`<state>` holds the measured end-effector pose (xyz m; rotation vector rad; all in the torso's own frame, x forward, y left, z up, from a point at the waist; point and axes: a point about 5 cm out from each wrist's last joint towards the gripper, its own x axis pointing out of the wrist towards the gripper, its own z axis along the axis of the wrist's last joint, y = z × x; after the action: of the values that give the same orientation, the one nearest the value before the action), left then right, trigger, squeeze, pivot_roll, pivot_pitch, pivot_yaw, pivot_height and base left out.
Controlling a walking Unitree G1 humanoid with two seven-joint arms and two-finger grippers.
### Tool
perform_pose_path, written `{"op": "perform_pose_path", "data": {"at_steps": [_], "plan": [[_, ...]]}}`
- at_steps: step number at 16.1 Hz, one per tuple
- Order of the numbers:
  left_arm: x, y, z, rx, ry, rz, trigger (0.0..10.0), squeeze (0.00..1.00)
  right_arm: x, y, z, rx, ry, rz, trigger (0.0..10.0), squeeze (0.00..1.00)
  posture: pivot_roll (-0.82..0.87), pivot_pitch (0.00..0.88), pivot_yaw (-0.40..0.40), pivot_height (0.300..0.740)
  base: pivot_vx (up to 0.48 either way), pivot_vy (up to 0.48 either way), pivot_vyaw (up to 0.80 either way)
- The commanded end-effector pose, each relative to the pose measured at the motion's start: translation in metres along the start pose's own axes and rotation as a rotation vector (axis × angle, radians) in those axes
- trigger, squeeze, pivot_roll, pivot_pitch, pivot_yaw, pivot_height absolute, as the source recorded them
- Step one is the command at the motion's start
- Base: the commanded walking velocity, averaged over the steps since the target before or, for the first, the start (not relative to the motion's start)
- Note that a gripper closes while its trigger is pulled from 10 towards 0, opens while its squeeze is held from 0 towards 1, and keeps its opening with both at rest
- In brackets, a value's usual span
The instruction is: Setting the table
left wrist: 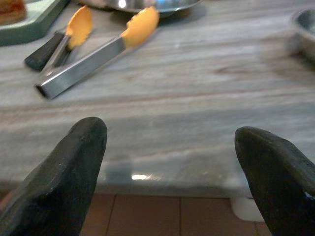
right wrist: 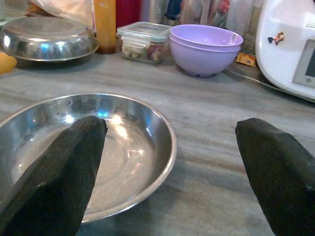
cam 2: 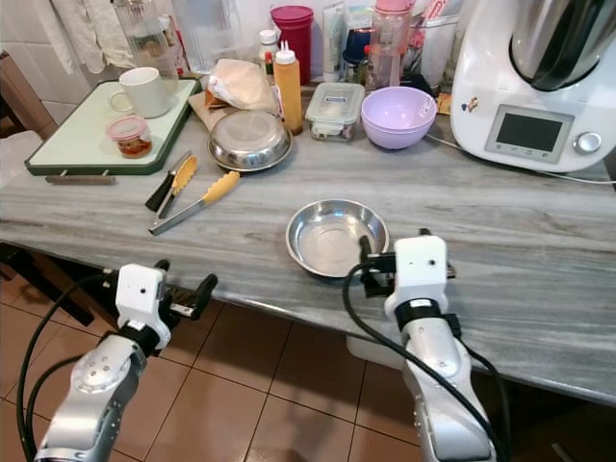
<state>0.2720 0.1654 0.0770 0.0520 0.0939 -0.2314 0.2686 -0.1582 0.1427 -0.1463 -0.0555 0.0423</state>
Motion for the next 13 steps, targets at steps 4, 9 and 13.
{"op": "perform_pose_path", "data": {"at_steps": [4, 9, 13], "plan": [[0.005, 0.005, 0.001, -0.013, -0.011, 0.065, 10.0, 0.00, 0.002, -0.003, 0.003, 0.030, 0.004, -0.010, 10.0, 0.00, -0.07, 0.075, 0.044, 0.740, 0.000, 0.000, -0.69], [0.012, 0.008, 0.005, -0.031, -0.011, 0.090, 10.0, 0.00, 0.004, -0.003, 0.002, 0.030, 0.008, -0.018, 10.0, 0.00, -0.07, 0.073, 0.047, 0.740, 0.000, 0.000, -0.74], [0.012, 0.008, 0.003, -0.041, 0.005, 0.093, 10.0, 0.00, 0.005, -0.002, 0.003, 0.034, -0.004, -0.008, 10.0, 0.00, -0.07, 0.074, 0.046, 0.740, 0.000, 0.000, -0.37]]}}
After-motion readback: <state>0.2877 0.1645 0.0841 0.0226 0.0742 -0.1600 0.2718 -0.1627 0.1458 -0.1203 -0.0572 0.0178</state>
